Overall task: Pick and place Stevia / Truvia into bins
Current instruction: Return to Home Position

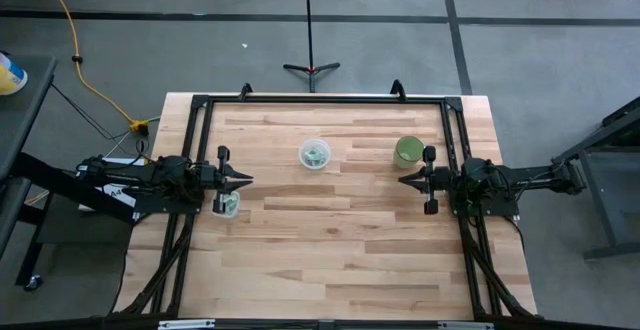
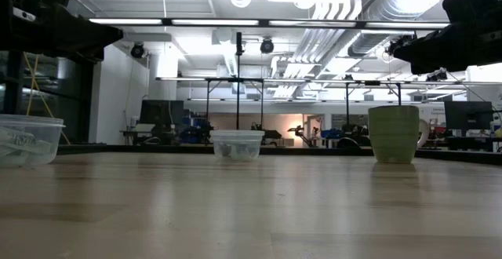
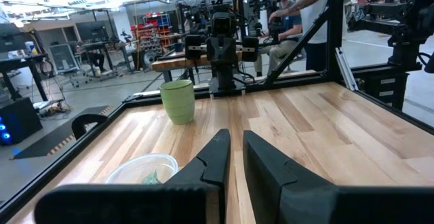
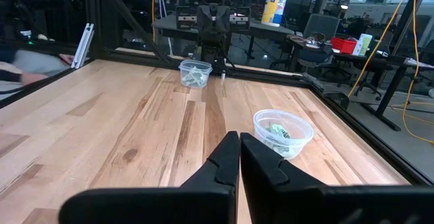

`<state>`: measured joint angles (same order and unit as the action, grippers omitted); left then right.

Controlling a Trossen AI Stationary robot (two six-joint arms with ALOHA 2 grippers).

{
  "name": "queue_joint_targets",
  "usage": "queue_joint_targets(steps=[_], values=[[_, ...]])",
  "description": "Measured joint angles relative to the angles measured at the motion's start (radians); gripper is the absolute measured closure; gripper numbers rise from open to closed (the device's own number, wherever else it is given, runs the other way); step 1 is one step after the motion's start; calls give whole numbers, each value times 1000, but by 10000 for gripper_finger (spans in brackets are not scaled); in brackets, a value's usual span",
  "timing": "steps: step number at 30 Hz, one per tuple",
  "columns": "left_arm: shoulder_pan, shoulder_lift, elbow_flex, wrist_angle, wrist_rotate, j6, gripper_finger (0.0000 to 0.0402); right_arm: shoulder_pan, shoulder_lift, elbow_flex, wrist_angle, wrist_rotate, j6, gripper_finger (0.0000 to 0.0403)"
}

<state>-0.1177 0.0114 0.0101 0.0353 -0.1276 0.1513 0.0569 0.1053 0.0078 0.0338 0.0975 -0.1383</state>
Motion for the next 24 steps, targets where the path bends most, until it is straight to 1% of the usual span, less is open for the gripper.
queue_joint_targets(steps=[24], values=[[0,0,0,0,0,0,323,0,0,0,0,0,0,400]])
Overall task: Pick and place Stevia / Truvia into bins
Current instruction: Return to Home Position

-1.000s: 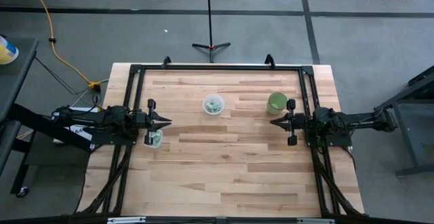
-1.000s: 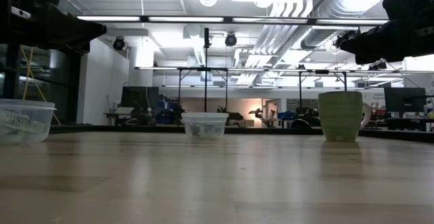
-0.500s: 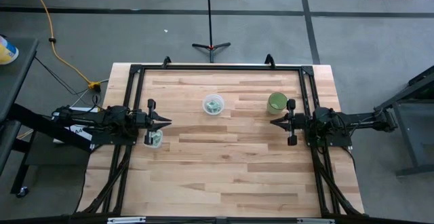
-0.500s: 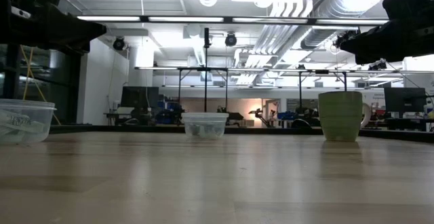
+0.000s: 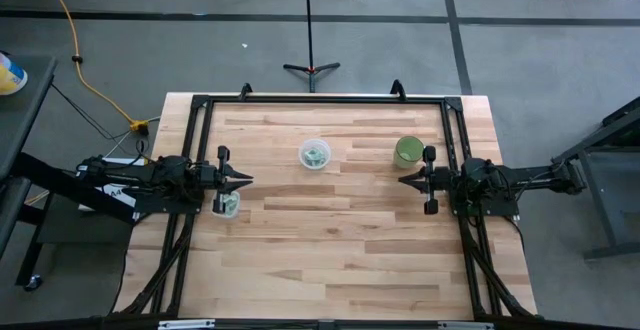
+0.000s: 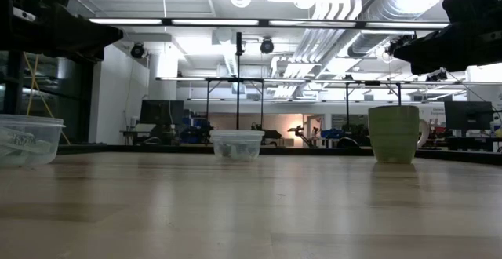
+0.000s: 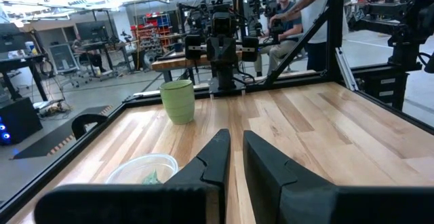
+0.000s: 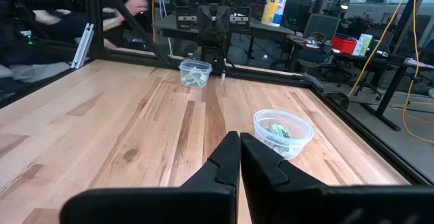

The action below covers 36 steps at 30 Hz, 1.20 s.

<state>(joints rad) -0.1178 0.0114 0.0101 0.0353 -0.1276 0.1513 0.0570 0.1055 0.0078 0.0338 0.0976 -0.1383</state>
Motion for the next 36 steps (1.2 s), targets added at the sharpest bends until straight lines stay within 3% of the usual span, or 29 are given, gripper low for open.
queue_joint_targets(steps=[36], values=[[0,0,0,0,0,0,323,0,0,0,0,0,0,400]])
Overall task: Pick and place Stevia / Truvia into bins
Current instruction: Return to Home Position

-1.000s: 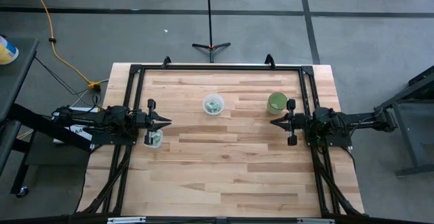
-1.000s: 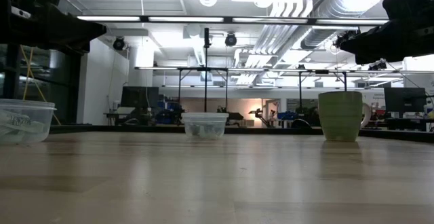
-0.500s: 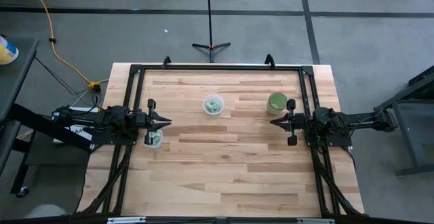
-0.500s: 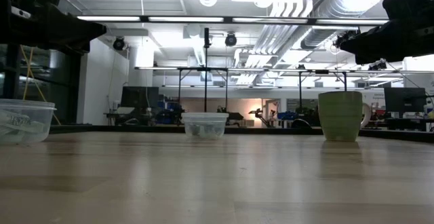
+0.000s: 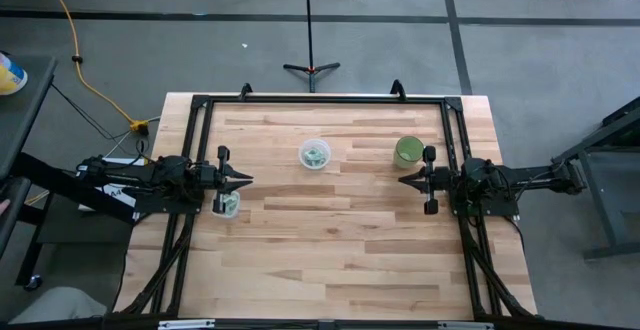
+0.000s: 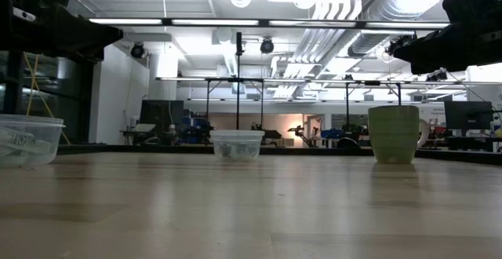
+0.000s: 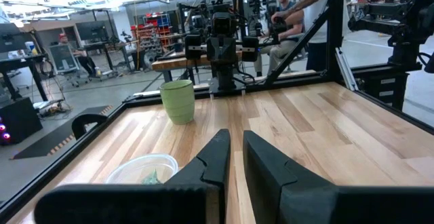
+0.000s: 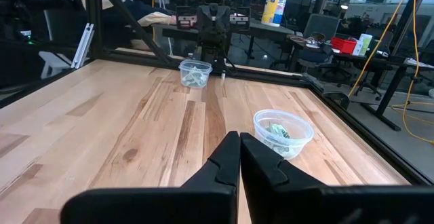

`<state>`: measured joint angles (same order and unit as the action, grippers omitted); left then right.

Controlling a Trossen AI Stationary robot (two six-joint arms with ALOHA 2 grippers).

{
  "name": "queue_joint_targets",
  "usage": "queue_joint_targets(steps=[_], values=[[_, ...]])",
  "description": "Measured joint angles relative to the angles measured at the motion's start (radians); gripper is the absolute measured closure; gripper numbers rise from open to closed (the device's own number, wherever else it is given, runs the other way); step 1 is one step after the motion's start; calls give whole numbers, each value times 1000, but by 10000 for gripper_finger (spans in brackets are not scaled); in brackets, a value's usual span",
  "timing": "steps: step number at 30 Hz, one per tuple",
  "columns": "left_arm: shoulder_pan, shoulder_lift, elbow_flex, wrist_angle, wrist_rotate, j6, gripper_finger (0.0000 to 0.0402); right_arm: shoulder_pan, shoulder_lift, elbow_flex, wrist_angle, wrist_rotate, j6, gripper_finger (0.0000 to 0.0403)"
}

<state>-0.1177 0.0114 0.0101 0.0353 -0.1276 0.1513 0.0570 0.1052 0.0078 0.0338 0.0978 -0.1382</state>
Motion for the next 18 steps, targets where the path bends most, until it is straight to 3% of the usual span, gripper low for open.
queue_joint_targets(steps=[18], values=[[0,0,0,0,0,0,323,0,0,0,0,0,0,400]])
